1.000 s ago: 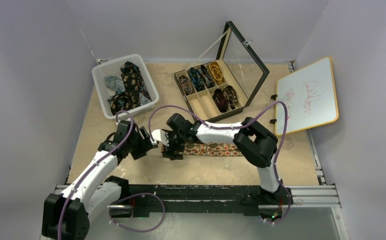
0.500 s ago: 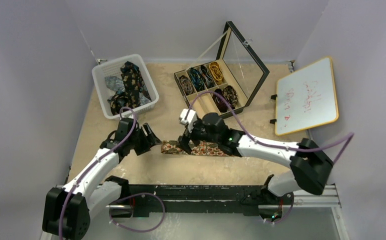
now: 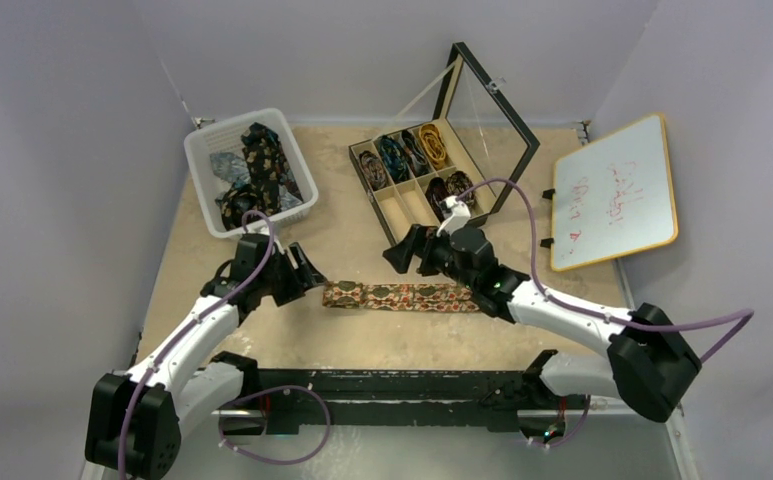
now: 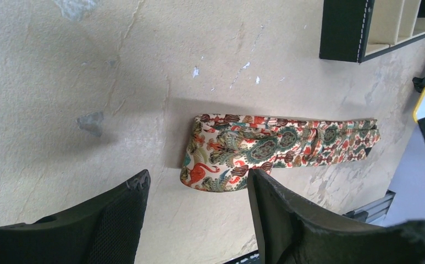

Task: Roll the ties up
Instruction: Roll the tie at the center of the board.

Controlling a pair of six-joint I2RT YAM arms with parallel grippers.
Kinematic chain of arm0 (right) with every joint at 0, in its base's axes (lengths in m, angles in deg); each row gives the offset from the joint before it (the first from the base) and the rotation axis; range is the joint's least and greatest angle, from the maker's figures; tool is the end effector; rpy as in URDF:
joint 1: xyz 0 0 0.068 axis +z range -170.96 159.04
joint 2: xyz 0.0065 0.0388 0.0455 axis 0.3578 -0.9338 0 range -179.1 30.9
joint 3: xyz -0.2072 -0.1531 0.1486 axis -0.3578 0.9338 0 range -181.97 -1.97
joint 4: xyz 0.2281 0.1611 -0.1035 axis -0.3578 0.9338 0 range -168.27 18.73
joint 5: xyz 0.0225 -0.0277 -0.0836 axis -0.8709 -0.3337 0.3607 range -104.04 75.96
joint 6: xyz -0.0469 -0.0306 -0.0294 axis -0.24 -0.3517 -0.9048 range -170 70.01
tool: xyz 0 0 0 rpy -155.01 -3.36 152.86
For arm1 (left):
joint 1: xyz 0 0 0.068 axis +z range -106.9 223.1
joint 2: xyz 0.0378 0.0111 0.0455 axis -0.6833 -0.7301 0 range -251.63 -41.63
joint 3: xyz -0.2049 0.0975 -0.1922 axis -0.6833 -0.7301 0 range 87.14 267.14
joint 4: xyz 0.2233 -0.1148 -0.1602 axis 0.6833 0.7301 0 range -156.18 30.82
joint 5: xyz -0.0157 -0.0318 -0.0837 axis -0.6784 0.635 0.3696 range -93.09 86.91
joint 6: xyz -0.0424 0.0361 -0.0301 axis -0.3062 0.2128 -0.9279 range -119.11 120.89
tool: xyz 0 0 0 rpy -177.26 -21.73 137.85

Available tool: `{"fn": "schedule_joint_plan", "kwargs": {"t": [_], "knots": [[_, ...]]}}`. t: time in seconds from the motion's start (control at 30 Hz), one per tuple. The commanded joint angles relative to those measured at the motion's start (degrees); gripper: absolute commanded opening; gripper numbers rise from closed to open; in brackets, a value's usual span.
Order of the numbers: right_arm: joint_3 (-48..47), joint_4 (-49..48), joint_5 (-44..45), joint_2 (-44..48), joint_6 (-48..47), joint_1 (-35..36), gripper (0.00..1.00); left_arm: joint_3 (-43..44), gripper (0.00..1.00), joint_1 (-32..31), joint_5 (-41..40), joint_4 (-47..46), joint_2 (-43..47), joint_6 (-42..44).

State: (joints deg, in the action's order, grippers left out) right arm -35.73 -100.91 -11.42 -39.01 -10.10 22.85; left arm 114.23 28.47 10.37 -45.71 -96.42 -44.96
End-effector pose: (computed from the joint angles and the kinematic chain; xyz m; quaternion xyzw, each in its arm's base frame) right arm 0.2209 0.2089 0.2378 -0.0127 0.7852 0.3995 0.4729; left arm 0.2031 -0.0648 0.1808 -0.2093 0.9047 -0.2732 0.2512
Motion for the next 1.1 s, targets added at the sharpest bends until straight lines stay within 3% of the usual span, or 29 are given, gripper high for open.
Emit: {"fn": "schedule_joint_plan", "kwargs": {"t": [0.0,0.17,0.33,0.63,1.07], "knots": [[-0.72,-2.39,-6.80,-4.21,3.54,0.14,0.99,-0.62,0.63,0.39,2.11,-3.36,0.00,1.21],[5.61,-19.81,-14.32,-6.12,13.70,0.26,0.94,-1.73,0.63,0.39,2.91,-3.94,0.47,1.27],[1.79,-18.77,-17.25,-13.02,13.89,0.54,0.78,-3.54,0.63,0.39,3.24,-5.46,0.26,0.77],[-3.65,-17.69,-16.74,-21.94,16.32,4.44,0.64,-4.48,0.63,0.39,4.62,-7.66,-0.65,0.58],[-3.88,-16.98,-15.47,-22.37,16.11,4.80,0.58,-4.60,0.63,0.39,4.65,-6.16,1.50,0.83]]}}
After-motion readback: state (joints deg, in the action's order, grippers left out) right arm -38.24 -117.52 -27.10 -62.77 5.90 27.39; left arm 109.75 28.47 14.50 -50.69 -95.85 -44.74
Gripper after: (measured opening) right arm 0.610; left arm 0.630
